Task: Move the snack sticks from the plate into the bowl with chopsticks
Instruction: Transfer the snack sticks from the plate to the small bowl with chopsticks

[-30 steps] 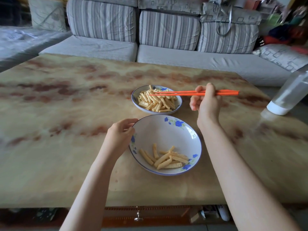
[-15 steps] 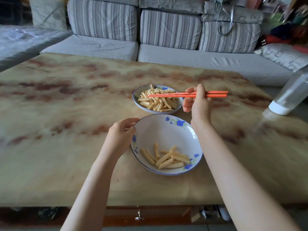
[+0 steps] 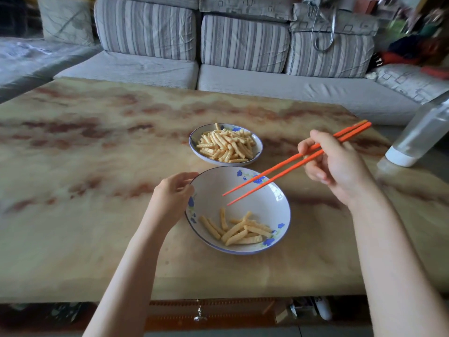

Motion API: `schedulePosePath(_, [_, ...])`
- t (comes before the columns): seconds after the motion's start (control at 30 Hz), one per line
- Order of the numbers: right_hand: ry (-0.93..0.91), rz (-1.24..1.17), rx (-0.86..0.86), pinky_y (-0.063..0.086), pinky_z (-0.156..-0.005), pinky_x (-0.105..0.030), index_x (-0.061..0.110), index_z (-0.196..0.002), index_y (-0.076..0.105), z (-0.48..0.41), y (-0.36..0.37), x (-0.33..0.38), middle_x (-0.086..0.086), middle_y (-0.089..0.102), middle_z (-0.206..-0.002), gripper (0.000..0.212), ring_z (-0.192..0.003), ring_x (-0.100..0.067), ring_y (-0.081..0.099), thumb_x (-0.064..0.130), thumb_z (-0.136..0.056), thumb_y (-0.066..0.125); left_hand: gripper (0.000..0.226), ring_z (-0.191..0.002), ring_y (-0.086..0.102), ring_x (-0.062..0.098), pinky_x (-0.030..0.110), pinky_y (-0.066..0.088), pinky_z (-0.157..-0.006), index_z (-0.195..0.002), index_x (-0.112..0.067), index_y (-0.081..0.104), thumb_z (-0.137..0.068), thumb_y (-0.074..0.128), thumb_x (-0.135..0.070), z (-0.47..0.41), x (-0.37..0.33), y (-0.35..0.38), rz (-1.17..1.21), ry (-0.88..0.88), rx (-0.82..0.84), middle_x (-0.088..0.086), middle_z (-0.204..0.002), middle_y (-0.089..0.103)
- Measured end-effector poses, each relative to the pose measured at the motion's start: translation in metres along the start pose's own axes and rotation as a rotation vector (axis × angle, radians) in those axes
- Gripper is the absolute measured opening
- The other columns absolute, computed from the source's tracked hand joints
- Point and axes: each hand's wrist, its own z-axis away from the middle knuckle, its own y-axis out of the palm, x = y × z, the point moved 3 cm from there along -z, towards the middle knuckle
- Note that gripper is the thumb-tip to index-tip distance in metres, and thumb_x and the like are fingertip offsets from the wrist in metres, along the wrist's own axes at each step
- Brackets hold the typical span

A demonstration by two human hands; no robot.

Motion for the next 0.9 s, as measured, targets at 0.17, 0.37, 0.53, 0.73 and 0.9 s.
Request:
schedulePosePath(0.17, [0.045, 0.063, 0.072, 0.012, -0.039, -0.023, 0.003, -0.069, 0.054, 0.003, 0.005, -0.006, 0.000, 0.025, -0.031, 0.042, -0.028, -0.010, 0.017, 0.024, -0.101, 0.035, 0.041, -0.082, 0.063, 0.016, 0.018, 0.047, -0.066, -0.113, -0.024, 0.068, -0.087, 0.047, -0.001, 0.000, 0.001, 0.000, 0.000, -0.003, -0.001, -0.001, -0.097, 0.068])
schedulePosePath(0.37, [0.115, 0.071, 0.129, 0.016, -0.037, -0.019, 0.003, -0.069, 0.055, 0.003, 0.018, -0.015, -0.002, 0.029, -0.033, 0.043, -0.030, -0.011, 0.019, 0.024, -0.101, 0.035, 0.042, -0.083, 0.062, 0.017, 0.017, 0.046, -0.064, -0.114, -0.023, 0.069, -0.087, 0.047, 0.000, -0.001, 0.001, 0.000, -0.001, -0.001, 0.002, 0.001, -0.100, 0.068])
schedulePosePath(0.53, [0.153, 0.008, 0.121, 0.020, -0.036, -0.018, 0.004, -0.068, 0.050, 0.002, 0.026, -0.022, -0.004, 0.035, -0.034, 0.042, -0.029, -0.012, 0.026, 0.025, -0.101, 0.035, 0.042, -0.079, 0.061, 0.013, 0.006, 0.042, -0.054, -0.115, -0.022, 0.068, -0.087, 0.048, -0.001, -0.001, 0.001, 0.000, -0.003, 0.004, 0.002, 0.001, -0.101, 0.069])
schedulePosePath(0.73, [0.092, -0.106, -0.026, 0.021, -0.036, -0.017, 0.008, -0.064, 0.048, 0.001, 0.022, -0.021, -0.004, 0.039, -0.040, 0.042, -0.029, -0.013, 0.029, 0.024, -0.101, 0.036, 0.042, -0.086, 0.063, 0.017, 0.017, 0.047, -0.066, -0.116, -0.022, 0.068, -0.086, 0.047, 0.000, -0.001, 0.001, 0.000, -0.003, 0.003, 0.003, 0.002, -0.103, 0.070])
schedulePosePath(0.9, [0.017, -0.290, -0.182, 0.021, -0.036, -0.018, 0.014, -0.055, 0.054, -0.003, 0.023, -0.017, -0.008, 0.045, -0.054, 0.049, -0.029, -0.014, 0.031, 0.020, -0.101, 0.036, 0.042, -0.087, 0.064, 0.017, 0.023, 0.049, -0.071, -0.115, -0.022, 0.069, -0.086, 0.048, 0.000, -0.002, 0.002, 0.000, 0.002, 0.004, -0.006, 0.001, -0.104, 0.070])
